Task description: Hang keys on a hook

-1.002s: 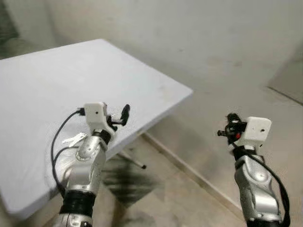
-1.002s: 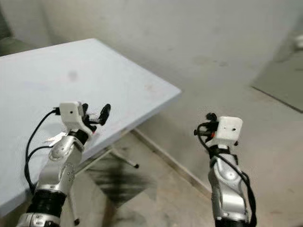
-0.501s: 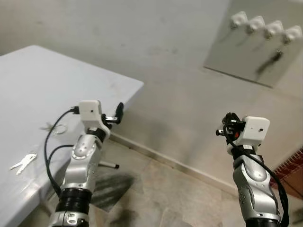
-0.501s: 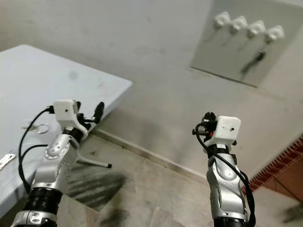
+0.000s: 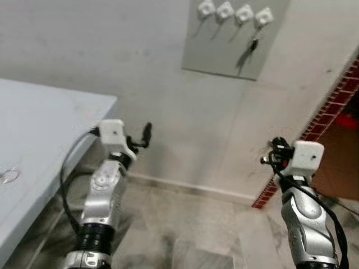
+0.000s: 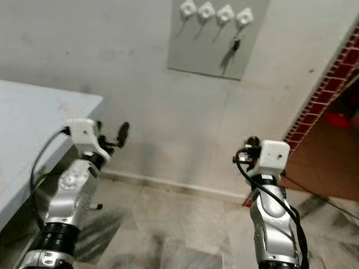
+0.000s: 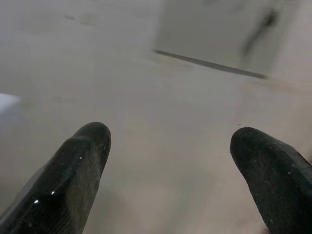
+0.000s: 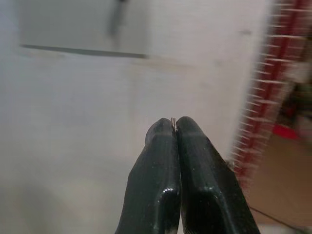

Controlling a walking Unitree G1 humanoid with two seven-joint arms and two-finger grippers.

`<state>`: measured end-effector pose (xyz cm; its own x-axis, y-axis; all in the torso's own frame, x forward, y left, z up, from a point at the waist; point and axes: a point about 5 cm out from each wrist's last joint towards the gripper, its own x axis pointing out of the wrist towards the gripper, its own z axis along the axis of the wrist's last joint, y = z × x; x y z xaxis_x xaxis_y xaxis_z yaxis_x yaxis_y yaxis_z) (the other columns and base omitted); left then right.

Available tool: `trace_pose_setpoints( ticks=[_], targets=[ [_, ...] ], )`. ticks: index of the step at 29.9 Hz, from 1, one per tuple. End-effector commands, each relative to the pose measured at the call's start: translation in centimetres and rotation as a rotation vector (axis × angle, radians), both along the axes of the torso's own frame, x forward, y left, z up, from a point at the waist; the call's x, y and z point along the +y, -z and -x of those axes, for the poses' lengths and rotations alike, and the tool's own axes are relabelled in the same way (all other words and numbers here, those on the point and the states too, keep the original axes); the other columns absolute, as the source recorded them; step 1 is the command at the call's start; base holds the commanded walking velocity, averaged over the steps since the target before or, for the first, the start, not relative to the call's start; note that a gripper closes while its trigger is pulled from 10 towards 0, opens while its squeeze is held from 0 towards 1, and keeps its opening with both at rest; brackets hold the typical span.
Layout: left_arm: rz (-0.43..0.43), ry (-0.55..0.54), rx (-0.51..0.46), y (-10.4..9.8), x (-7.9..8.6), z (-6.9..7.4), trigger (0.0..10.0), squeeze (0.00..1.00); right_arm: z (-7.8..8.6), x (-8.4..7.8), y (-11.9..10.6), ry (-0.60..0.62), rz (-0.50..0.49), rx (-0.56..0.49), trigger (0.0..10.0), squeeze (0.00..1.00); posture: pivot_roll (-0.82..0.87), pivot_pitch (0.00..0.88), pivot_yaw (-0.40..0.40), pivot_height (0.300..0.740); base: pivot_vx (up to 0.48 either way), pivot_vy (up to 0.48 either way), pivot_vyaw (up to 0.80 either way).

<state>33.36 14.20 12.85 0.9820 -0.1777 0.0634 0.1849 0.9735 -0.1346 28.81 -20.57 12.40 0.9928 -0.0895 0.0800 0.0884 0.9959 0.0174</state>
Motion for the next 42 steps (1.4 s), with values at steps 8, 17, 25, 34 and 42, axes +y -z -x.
trace_pose_setpoints(
  ticks=[8, 17, 25, 34, 42],
  targets=[
    [0.027, 0.037, 0.013, -0.11, -0.65, -0.16, 10.0, 0.00, -0.08, 0.13, -0.88, -0.007, 0.013, -0.050, 10.0, 0.00, -0.02, 0.000, -0.063, 0.740, 0.000, 0.000, -0.40],
    [0.045, 0.023, 0.041, 0.12, -0.53, -0.29, 10.0, 0.00, 0.07, -0.21, -1.09, -0.012, 0.021, -0.059, 10.0, 0.00, -0.02, 0.000, -0.065, 0.740, 0.000, 0.000, 0.00],
    [0.069, 0.019, 0.054, 0.27, -0.53, -0.12, 10.0, 0.00, 0.18, -0.07, -1.16, -0.026, 0.019, -0.065, 10.0, 0.00, -0.02, 0.000, -0.068, 0.740, 0.000, 0.000, 0.00],
    [0.073, 0.014, 0.056, 0.22, -0.21, -0.05, 10.0, 0.00, 0.43, -0.02, -1.36, -0.059, 0.019, -0.075, 10.0, 0.00, -0.02, 0.000, -0.069, 0.740, 0.000, 0.000, 0.00],
    [0.073, 0.006, 0.053, 0.12, -0.03, -0.03, 10.0, 0.00, 0.45, -0.11, -1.43, -0.068, 0.020, -0.075, 10.0, 0.00, -0.01, 0.000, -0.074, 0.740, 0.000, 0.000, 0.00]
  ],
)
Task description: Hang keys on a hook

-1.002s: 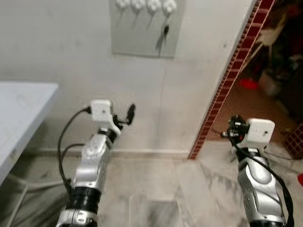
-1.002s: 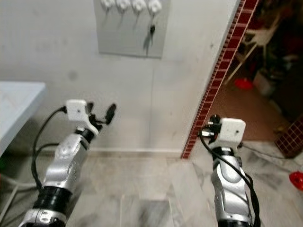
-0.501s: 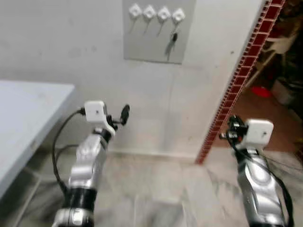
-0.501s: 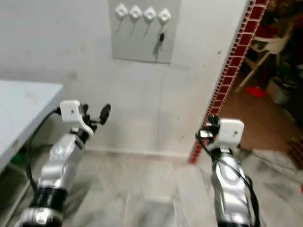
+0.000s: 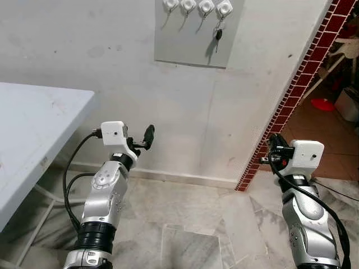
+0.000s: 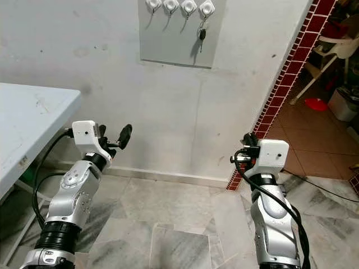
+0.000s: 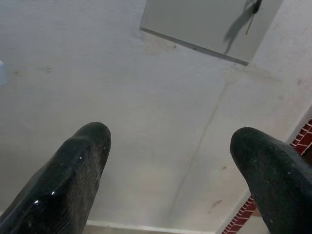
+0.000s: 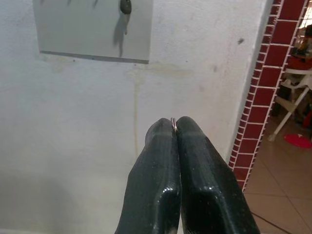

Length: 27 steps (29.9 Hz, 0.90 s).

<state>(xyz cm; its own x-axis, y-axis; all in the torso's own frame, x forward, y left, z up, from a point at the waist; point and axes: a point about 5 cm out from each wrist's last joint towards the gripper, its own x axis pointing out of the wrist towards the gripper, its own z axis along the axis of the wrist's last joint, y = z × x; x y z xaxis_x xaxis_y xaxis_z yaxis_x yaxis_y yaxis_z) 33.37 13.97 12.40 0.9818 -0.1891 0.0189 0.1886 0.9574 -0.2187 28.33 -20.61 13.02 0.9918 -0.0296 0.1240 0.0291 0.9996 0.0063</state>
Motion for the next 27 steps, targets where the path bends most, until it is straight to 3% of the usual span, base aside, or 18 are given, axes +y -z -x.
trace_pose_setpoints(
  ticks=[1, 8, 27],
  targets=[
    [-0.001, -0.007, -0.007, -0.4, 0.2, 0.0, 10.0, 0.00, 0.0, 0.0, -0.8, -0.010, 0.005, -0.031, 10.0, 0.00, -0.01, 0.000, -0.074, 0.740, 0.000, 0.000, 0.00],
    [0.000, 0.001, -0.029, -0.9, 0.3, 0.0, 10.0, 0.00, 0.0, 0.2, -1.2, -0.033, 0.001, -0.052, 10.0, 0.00, -0.01, 0.000, -0.075, 0.740, 0.117, 0.000, 0.00],
    [0.001, -0.009, -0.052, -1.8, 1.0, -0.1, 10.0, 0.00, -0.2, 0.6, -1.7, -0.078, -0.006, -0.070, 10.0, 0.00, 0.01, 0.000, -0.078, 0.740, 0.355, 0.000, 0.00]
  ],
)
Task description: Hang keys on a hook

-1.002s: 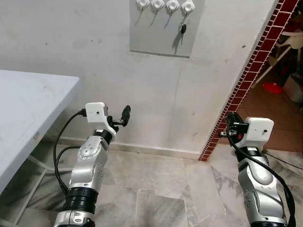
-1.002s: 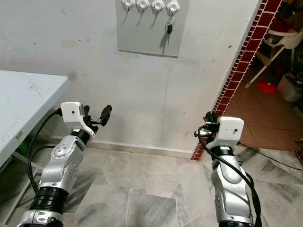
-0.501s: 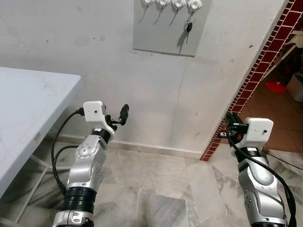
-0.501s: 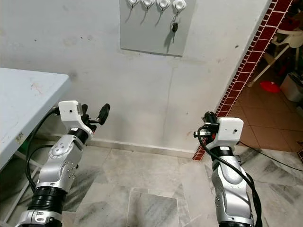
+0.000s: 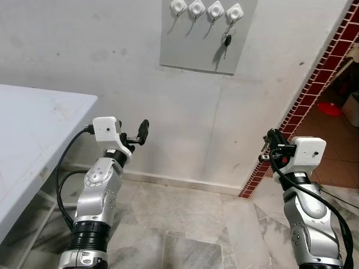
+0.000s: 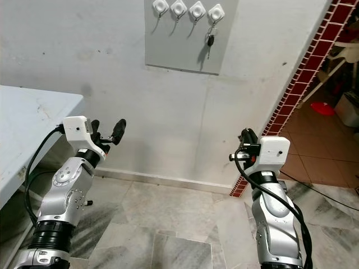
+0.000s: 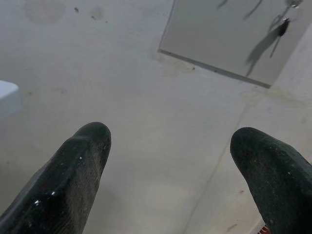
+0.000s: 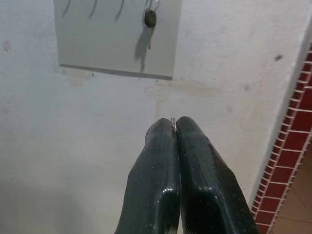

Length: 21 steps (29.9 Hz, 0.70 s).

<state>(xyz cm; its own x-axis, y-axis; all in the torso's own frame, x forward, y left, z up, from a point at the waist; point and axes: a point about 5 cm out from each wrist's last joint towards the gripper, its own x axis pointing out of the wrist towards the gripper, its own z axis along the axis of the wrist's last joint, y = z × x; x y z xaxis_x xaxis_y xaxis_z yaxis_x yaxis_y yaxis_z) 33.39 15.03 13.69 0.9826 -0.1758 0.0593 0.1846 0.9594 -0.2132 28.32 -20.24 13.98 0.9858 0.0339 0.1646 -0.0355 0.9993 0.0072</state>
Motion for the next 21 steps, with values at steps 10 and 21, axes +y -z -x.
trace_pose_setpoints(
  ticks=[10, 21],
  targets=[
    [0.003, -0.008, -0.019, -0.79, 0.20, -0.12, 10.0, 0.00, -0.36, 0.37, -0.72, -0.023, -0.006, -0.029, 10.0, 0.00, 0.01, 0.000, -0.081, 0.740, 0.372, 0.000, 0.00],
    [0.002, -0.011, -0.018, -0.81, 0.26, -0.04, 10.0, 0.00, -0.43, 0.58, -0.70, -0.033, -0.009, -0.027, 10.0, 0.00, 0.02, 0.000, -0.082, 0.740, 0.376, 0.000, 0.00]
  ],
)
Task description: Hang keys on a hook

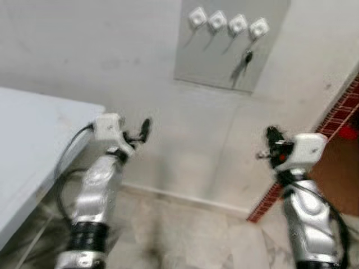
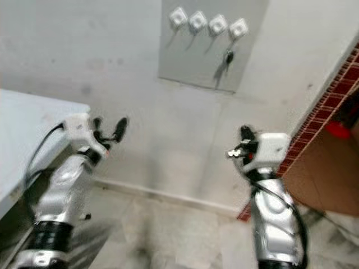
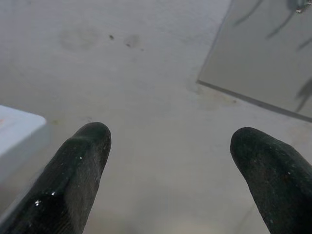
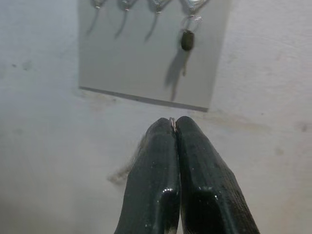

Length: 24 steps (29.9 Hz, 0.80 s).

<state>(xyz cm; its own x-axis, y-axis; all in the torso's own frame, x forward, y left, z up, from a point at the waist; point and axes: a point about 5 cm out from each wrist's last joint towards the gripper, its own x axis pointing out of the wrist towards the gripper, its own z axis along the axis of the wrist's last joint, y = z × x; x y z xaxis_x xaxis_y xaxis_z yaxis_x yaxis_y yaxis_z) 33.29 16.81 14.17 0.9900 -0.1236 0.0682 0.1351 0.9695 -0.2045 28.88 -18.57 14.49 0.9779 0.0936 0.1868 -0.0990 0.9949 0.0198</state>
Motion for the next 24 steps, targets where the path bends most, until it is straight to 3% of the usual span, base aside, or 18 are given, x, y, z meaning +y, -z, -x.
trace_pose_setpoints(
  ticks=[1, 24],
  targets=[
    [0.010, 0.042, -0.008, -0.33, -1.54, -0.13, 10.0, 0.00, 0.13, -1.11, -0.19, 0.031, 0.005, -0.005, 10.0, 0.00, 0.02, 0.000, -0.082, 0.740, 0.382, 0.000, 0.00],
    [0.013, 0.044, -0.003, -0.20, -1.69, 0.01, 10.0, 0.00, 0.14, -0.96, -0.18, 0.017, 0.010, -0.003, 10.0, 0.00, 0.02, 0.000, -0.089, 0.740, 0.377, 0.000, 0.00]
  ],
)
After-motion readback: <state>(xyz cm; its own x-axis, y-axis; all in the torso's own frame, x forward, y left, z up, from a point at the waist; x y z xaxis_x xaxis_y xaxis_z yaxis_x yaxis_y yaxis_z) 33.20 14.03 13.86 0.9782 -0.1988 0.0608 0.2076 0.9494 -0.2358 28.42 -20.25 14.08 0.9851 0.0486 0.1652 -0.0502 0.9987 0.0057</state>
